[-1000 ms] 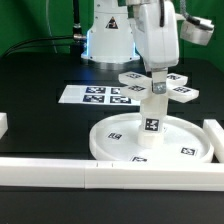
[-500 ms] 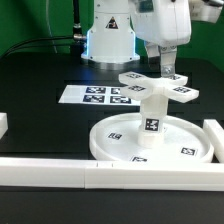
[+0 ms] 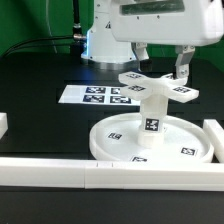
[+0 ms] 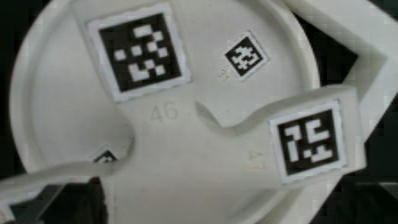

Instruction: Assemble round table

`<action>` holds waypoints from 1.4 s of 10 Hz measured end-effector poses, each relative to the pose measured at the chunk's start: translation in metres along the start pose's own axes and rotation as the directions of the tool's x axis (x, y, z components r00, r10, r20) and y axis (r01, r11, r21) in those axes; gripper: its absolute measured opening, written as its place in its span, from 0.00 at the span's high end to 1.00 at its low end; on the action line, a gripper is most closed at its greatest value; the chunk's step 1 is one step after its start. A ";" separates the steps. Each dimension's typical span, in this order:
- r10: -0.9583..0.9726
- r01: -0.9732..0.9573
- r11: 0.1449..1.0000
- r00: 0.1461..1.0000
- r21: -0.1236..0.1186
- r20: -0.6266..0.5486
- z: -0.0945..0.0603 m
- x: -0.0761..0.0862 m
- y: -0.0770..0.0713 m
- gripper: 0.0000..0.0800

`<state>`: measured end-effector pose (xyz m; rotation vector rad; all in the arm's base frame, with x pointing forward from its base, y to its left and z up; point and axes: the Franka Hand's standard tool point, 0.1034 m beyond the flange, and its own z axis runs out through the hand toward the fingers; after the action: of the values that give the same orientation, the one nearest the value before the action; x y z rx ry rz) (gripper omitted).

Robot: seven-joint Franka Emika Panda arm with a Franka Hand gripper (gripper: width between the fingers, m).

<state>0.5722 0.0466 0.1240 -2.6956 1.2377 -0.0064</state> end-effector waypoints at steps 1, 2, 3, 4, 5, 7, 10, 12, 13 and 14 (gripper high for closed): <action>-0.124 0.124 0.992 0.992 -0.012 0.004 0.001 -0.001 -0.003 0.19; -0.200 0.200 0.980 0.980 -0.019 0.004 0.002 -0.002 -0.007 0.19; -0.243 0.243 0.970 0.970 -0.017 0.004 0.002 -0.001 -0.006 0.19; -0.332 0.332 0.943 0.943 -0.017 0.006 0.002 -0.001 -0.006 0.19; -0.395 0.395 0.918 0.919 -0.017 0.007 0.002 -0.001 -0.006 0.19; -0.551 0.551 0.834 0.834 -0.019 0.009 0.002 0.001 -0.005 0.19; -0.842 0.840 0.535 0.539 -0.085 0.029 0.002 -0.001 -0.008 0.19; -0.945 0.945 0.311 0.319 -0.105 0.071 0.003 -0.008 -0.010 0.19; -0.965 0.967 0.236 0.245 -0.098 0.089 0.004 -0.008 -0.009 0.19; -0.976 0.978 0.186 0.195 -0.093 0.093 0.004 -0.007 -0.008 0.19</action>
Offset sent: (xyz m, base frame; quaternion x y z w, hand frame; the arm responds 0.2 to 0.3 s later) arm 0.0000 0.0000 0.0000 0.0000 0.0000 -0.1938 0.9810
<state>0.5738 0.0578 0.1223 -3.0194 -0.7955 -0.0755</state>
